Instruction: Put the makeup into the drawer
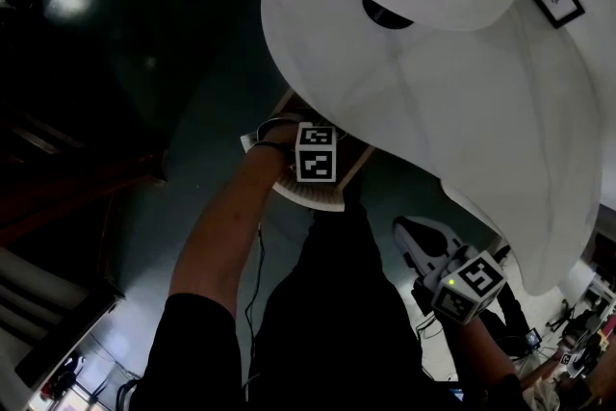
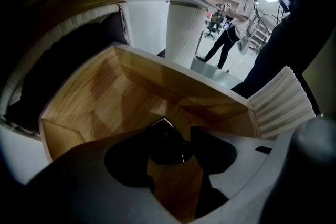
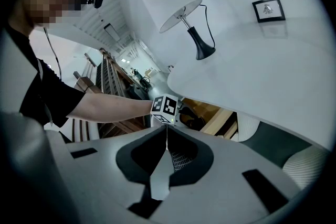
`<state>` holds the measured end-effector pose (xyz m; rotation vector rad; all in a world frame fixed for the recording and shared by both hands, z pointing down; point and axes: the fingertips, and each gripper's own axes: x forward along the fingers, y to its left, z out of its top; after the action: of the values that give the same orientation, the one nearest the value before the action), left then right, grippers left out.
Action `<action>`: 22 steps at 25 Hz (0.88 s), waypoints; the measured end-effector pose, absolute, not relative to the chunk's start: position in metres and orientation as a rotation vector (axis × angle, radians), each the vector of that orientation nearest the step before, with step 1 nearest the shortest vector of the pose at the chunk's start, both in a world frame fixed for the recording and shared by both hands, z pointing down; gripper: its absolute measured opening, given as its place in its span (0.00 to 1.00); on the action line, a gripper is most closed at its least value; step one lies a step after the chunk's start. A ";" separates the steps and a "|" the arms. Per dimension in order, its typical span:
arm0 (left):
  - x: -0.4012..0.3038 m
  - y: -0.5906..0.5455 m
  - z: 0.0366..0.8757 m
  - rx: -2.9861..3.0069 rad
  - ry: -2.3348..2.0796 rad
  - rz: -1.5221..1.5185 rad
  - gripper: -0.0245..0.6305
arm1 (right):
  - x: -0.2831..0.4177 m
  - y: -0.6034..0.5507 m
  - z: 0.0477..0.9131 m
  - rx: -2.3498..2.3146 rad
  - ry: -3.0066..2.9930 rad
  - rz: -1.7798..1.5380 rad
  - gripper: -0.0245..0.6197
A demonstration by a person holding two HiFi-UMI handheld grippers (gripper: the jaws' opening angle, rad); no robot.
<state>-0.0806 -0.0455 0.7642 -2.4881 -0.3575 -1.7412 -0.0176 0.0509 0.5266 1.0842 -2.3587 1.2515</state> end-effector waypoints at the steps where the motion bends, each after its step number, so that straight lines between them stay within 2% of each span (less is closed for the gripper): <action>1: -0.079 -0.046 0.761 -2.491 -0.346 -1.720 0.40 | -0.017 0.050 0.525 1.088 -2.363 1.248 0.06; 11: -0.082 -0.030 0.719 -2.494 -0.301 -1.615 0.40 | -0.027 0.053 0.509 1.078 -2.386 1.203 0.06; 22: -0.090 -0.032 0.619 -2.691 0.060 -1.460 0.39 | -0.038 0.045 0.441 1.082 -2.501 1.035 0.06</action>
<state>-0.0904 -0.0321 0.6186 -2.6909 0.0601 -1.4596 -0.0385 0.0447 0.4406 1.0817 -2.5015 1.0349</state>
